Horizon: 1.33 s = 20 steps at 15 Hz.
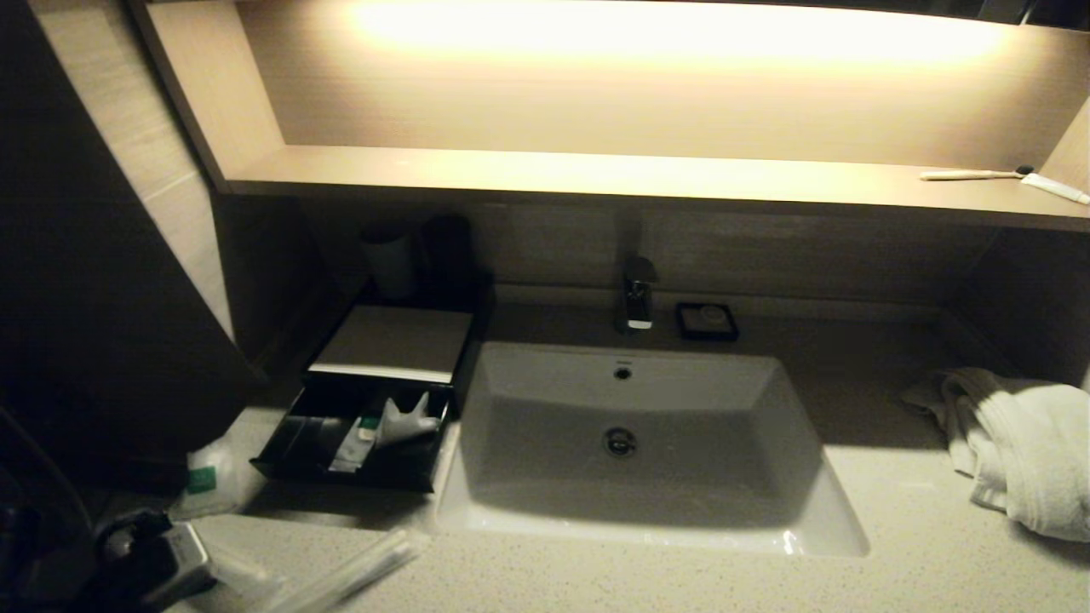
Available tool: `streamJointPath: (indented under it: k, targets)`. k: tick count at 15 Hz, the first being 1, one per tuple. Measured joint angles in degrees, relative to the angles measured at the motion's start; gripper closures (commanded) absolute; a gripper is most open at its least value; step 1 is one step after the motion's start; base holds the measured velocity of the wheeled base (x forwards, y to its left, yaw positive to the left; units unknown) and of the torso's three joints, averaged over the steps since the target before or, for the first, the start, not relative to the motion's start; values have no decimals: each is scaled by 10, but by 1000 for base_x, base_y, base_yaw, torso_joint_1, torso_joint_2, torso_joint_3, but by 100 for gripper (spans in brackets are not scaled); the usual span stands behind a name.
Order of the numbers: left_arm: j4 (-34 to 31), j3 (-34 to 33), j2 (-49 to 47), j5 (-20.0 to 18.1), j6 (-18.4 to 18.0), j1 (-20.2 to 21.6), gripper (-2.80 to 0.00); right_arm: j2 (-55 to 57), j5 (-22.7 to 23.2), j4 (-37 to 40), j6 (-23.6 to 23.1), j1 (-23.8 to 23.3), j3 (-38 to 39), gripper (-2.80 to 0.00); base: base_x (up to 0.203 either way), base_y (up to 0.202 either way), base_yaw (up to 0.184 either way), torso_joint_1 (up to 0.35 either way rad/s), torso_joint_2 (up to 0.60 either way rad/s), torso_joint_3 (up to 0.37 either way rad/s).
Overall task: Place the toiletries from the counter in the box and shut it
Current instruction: Pick up the bathroom toiletry
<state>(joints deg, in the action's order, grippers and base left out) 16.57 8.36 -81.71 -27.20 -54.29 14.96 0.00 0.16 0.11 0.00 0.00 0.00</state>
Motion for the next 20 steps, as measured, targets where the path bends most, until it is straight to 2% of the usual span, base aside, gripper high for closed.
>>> streamJointPath:
  k: [13, 16, 20]
  targets:
    - [2, -21, -8, 2, -32, -6, -280, 0, 0, 0, 0, 0, 0, 0, 0, 0, 0, 0, 0, 0]
    - [2, -28, -9, 2, -58, -5, -280, 0, 0, 0, 0, 0, 0, 0, 0, 0, 0, 0, 0, 0]
    - [1, -36, -13, -7, -63, -5, -280, 0, 0, 0, 0, 0, 0, 0, 0, 0, 0, 0, 0, 0]
